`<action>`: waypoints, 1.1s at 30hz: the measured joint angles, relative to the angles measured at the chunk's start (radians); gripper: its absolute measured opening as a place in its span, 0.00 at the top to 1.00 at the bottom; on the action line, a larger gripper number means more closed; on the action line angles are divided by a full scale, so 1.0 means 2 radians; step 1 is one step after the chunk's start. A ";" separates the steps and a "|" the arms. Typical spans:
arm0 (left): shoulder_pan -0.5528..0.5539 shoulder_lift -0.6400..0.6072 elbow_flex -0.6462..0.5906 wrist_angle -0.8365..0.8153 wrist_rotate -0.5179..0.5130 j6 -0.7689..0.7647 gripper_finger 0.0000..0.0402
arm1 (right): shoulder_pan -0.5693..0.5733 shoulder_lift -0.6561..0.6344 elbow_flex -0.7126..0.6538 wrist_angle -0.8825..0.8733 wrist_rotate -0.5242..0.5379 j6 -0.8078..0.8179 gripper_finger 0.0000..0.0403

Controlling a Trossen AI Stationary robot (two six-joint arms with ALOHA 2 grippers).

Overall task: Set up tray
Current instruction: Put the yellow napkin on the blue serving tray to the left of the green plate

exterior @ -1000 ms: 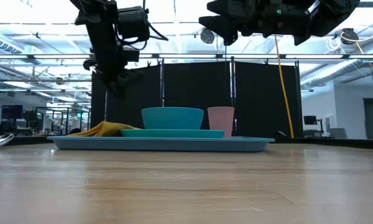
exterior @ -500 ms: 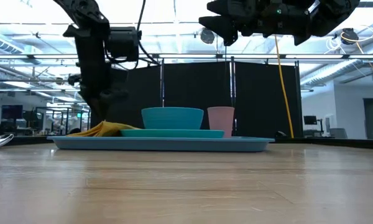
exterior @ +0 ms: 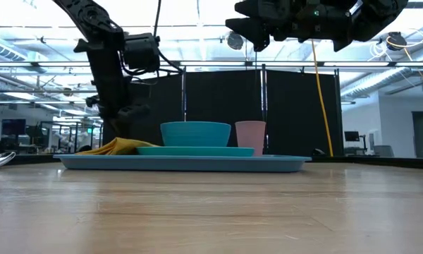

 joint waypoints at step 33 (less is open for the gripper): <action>0.105 0.020 -0.119 0.198 0.052 0.020 0.99 | -0.007 0.000 0.000 -0.009 0.002 -0.006 0.41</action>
